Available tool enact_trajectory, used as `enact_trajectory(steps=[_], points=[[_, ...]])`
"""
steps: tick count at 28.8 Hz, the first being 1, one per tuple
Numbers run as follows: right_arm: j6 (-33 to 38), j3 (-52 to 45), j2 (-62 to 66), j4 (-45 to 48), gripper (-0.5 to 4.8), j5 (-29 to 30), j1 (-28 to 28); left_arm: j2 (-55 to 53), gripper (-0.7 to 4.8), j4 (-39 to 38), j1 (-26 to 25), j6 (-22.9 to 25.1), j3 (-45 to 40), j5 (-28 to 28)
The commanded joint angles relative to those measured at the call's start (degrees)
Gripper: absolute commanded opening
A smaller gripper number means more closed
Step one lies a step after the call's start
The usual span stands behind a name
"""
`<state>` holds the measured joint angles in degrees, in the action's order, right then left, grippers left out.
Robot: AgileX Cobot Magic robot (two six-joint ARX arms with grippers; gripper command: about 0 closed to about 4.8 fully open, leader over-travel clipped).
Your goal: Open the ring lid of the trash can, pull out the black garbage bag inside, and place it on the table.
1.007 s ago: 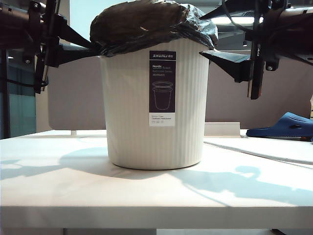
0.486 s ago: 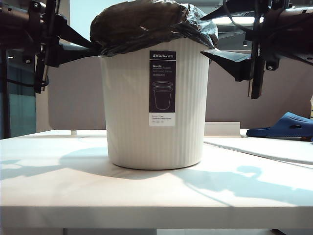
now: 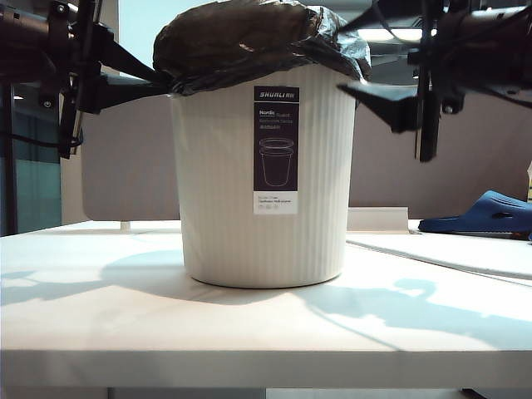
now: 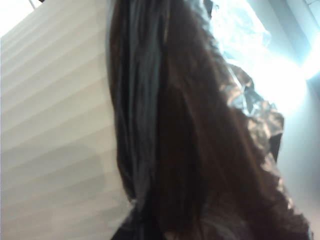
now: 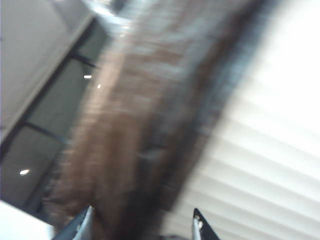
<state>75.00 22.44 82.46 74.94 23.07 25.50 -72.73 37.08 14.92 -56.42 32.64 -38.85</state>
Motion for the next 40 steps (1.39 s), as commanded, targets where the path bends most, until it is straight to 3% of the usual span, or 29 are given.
enact_trajectory(steps=[1,4,7,9,14,27,40], points=[[-1.57,0.11,-0.17,-0.09,1.6,-0.24,0.07,0.17,-0.06,0.74,0.09,0.37,0.07,-0.42],[-1.81,0.11,-0.17,-0.11,1.44,-0.22,0.07,0.17,-0.06,0.74,0.09,0.5,0.07,-0.42],[-2.01,0.11,-0.17,-0.09,0.74,-0.04,0.07,0.17,-0.06,0.74,0.09,0.5,0.07,-0.42],[-2.01,0.11,-0.17,0.17,0.7,0.0,0.07,0.17,-0.06,0.74,0.09,0.5,0.07,-0.42],[-1.99,0.11,-0.17,1.95,-0.01,0.81,0.07,0.17,-0.06,0.74,0.09,0.5,0.07,-0.44],[-1.31,0.04,-0.24,6.05,-0.01,6.29,0.07,0.24,-0.06,0.74,0.04,0.31,0.07,-1.49],[-2.16,0.11,-3.32,6.1,-0.01,7.34,0.02,3.3,-0.06,0.55,-0.13,0.09,0.09,-1.68]])
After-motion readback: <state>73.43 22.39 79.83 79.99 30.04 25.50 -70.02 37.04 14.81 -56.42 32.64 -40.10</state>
